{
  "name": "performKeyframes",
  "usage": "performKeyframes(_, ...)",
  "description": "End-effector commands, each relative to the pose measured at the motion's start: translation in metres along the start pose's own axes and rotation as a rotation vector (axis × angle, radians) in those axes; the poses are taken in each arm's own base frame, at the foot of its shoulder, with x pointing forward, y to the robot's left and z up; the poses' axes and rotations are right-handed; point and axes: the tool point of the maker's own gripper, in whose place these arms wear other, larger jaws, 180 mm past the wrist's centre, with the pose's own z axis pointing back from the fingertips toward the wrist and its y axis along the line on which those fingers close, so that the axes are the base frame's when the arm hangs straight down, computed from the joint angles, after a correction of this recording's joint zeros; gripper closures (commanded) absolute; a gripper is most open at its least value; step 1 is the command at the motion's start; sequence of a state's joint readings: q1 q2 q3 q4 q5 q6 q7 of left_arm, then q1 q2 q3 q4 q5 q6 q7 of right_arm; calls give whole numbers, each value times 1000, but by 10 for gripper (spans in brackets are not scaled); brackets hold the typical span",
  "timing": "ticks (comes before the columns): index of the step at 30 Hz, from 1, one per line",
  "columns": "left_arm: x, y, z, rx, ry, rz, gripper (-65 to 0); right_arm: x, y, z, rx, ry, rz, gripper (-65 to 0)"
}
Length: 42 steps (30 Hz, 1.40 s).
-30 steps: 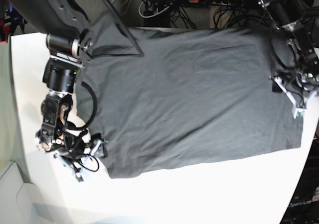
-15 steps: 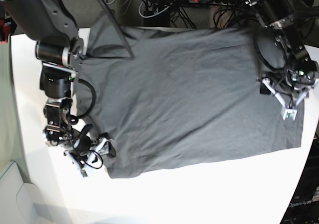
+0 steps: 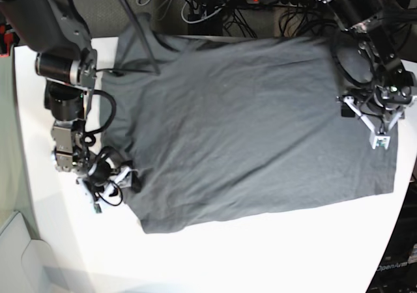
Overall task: Layout the t-shirt on the table in an organized manner, then fold the t-shirt properly
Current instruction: 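Move the right gripper to the shirt's hem corner and grasp it, then drag the grasped hem corner with the right gripper toward the collar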
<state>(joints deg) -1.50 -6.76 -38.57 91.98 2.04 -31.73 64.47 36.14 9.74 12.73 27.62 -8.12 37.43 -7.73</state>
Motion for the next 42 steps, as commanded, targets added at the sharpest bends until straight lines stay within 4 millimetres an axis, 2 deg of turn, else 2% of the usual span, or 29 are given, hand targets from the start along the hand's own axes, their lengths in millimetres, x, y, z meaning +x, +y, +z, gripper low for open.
performKeyframes(1,14,7,6,20,-43,-5,-508,30,-4,1,-4,-62,11,-438)
performKeyframes(5,14,7,6,20,-43,-5,-508,10,-1,-1,7,-23,-10,-432)
performKeyframes(7,14,7,6,20,-43,-5,-508,2,1,0,12,-12,-13,-396)
performKeyframes(10,13,7,5,19,-41,-4,-508,-9,2,0,15,0,-25,-249)
performKeyframes(13,11,6,3,15,-34,-2,-508,-9,7,0,40,-1,-24,-46)
performKeyframes(14,11,6,3,15,-34,-2,-508,-9,8,1,46,-2,-24,0)
performKeyframes(18,13,5,3,11,-35,-6,-508,-9,-1,6,29,-1,-12,0)
performKeyframes(22,6,1,-5,-8,-8,1,-509,-5,-12,31,-18,-82,38,0)
performKeyframes(26,-6,-4,-14,-33,33,15,-511,7,-1,70,-47,-188,157,0)
performKeyframes(29,0,-4,-16,-36,-2,16,-511,12,17,98,-57,-241,251,0)
performKeyframes(32,3,-5,-16,-36,-19,17,-511,4,38,124,-49,-254,325,0)
performKeyframes(35,4,-5,-16,-36,-27,17,-511,-12,62,144,-17,-237,390,0)
performKeyframes(40,14,-4,-16,-37,-44,19,-512,-45,78,167,6,-179,413,0)
performKeyframes(42,12,-6,-18,-44,-31,23,-512,-59,83,176,14,-153,414,0)
